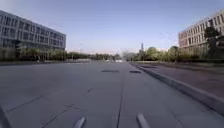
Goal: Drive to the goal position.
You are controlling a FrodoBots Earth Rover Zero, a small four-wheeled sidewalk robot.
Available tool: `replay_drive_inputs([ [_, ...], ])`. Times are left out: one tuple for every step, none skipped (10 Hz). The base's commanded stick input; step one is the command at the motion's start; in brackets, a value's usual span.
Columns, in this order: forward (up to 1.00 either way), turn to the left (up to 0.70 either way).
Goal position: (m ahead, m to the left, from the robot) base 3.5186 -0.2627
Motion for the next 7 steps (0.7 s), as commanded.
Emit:
replay_drive_inputs([
  [0.60, -0.15],
  [0.60, -0.15],
  [0.60, -0.15],
  [0.60, -0.15],
  [0.60, -0.15],
  [0.60, -0.15],
  [0.60, -0.15],
])
